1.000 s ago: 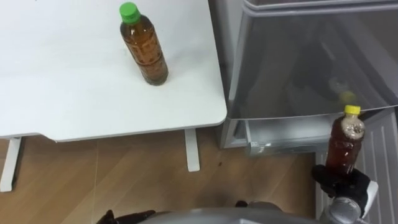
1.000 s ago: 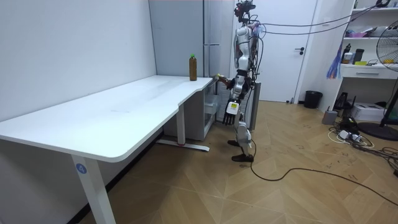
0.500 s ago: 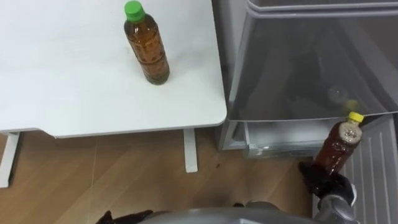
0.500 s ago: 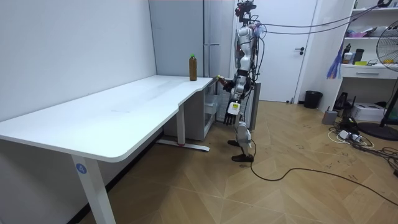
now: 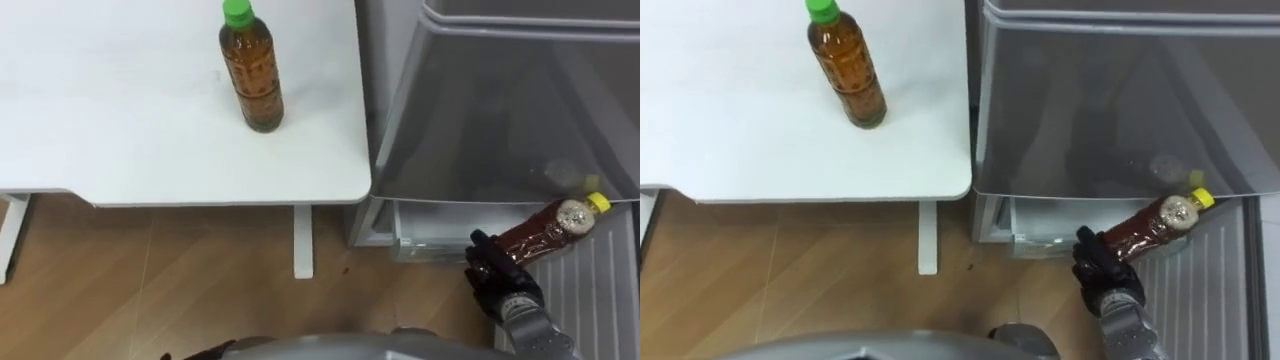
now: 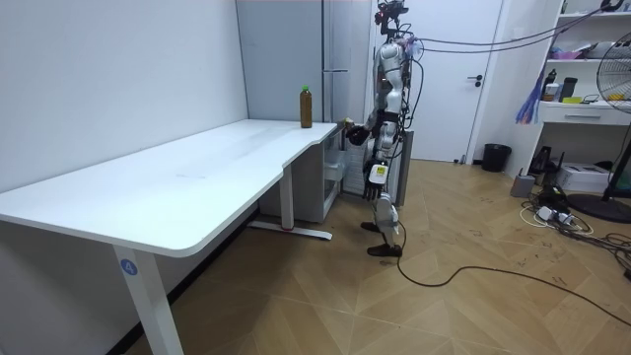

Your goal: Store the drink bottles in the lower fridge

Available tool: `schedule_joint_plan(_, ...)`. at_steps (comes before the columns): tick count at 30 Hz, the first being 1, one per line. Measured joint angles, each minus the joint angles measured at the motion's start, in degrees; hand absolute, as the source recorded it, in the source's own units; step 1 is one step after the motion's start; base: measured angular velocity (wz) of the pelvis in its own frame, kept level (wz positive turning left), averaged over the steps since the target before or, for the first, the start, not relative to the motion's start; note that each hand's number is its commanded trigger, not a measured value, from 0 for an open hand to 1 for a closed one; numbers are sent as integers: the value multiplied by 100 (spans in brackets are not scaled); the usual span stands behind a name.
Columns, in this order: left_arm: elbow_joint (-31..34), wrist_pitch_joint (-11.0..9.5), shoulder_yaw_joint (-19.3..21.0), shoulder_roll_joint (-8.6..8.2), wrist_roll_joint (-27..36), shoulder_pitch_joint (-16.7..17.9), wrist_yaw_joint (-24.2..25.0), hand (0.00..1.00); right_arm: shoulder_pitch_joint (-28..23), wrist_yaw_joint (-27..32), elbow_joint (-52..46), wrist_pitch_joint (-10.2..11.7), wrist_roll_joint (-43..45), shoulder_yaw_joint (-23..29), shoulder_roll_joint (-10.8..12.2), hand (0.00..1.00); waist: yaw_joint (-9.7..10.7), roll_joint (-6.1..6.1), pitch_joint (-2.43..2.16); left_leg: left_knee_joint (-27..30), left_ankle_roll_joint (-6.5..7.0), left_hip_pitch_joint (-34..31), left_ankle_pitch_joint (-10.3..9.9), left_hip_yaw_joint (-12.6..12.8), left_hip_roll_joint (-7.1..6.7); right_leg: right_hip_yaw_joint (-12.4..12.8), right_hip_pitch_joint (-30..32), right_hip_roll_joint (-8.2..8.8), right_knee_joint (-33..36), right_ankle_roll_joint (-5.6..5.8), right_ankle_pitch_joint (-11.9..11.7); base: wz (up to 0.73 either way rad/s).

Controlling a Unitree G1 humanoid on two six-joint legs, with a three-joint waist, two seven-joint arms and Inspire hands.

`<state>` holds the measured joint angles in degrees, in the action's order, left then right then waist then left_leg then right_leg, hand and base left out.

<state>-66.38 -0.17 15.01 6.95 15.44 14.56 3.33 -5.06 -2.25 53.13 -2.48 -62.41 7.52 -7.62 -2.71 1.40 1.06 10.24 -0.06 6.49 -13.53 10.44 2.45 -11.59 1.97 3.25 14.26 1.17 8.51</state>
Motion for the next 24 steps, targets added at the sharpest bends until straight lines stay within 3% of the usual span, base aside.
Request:
schedule_joint_plan(7, 41, 277, -11, 47, -12, 94, -84, 0, 50, -431, 137, -238, -1108, -68, -71, 100, -123, -72, -32, 12, 0, 7, 0, -59, 1, -130, -94, 21, -89, 1, -48, 5)
schedule_joint_plan(16, -13, 573, -56, -23, -261, 197, -440, 0, 50, -486, 222, -232, -1730, -69, -67, 100, -251, -154, -26, 41, 0, -8, 0, -150, 3, -253, -180, 32, -160, 3, -62, 7)
schedule_joint_plan(24, 4, 653, -65, -95, -271, 197, -431, 0, 50, -484, 220, -205, -2020, -172, -67, 100, -266, -168, -28, 71, 0, -25, 0, -171, -3, -281, -180, 50, -135, 2, -61, 0)
